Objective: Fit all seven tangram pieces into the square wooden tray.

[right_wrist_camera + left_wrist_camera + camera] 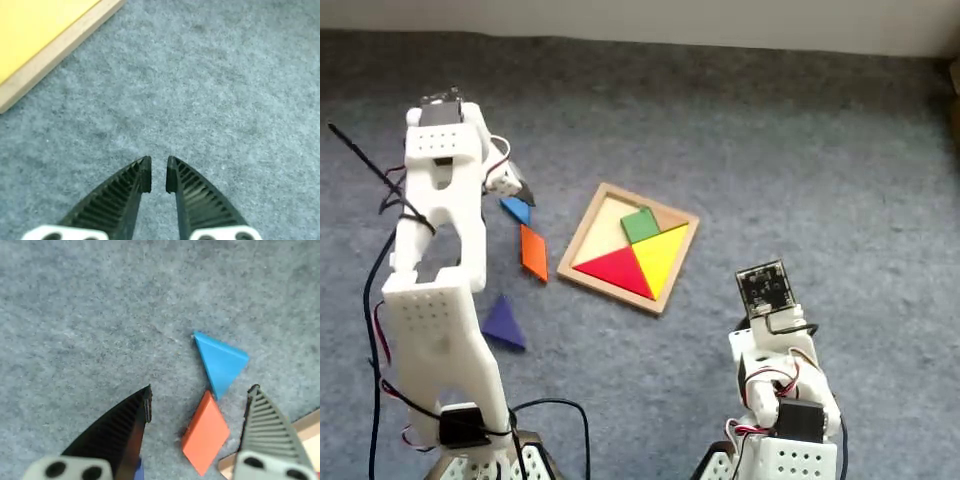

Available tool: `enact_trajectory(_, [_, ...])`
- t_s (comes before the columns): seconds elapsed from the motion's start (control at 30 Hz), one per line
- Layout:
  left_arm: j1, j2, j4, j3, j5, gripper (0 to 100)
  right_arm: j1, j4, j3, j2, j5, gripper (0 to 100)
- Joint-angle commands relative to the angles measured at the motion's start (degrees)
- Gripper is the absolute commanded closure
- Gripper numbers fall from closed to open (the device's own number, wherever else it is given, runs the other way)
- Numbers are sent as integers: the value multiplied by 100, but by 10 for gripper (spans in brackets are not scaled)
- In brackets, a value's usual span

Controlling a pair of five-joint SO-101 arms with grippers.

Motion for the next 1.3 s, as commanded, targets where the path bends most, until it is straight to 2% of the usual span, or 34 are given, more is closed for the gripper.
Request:
enact_trajectory(0.0, [48,22,-114,-391,-62,702,75,-110,725,-66,-18,932])
enact_trajectory(0.17, [110,470,-149,-716,-44,702,75,-110,725,-66,-18,932])
enact_trajectory(0.43, [242,1543,-97,-1956,-44,702,75,-110,725,-66,-18,932])
enact_trajectory(0.6, [259,1930,220,-2510,-44,702,75,-110,725,-66,-18,932])
enact_trajectory(0.67, [259,2053,325,-2695,-44,722,75,-110,725,-66,-18,932])
enact_trajectory(0.8, [268,2229,466,-3011,-70,836,75,-110,725,-66,-18,932])
enact_trajectory(0.9, [295,2255,571,-3099,-70,884,75,-110,725,-66,-18,932])
enact_trajectory(1.27, [497,2018,1029,-3459,-97,860,75,-110,725,-66,-18,932])
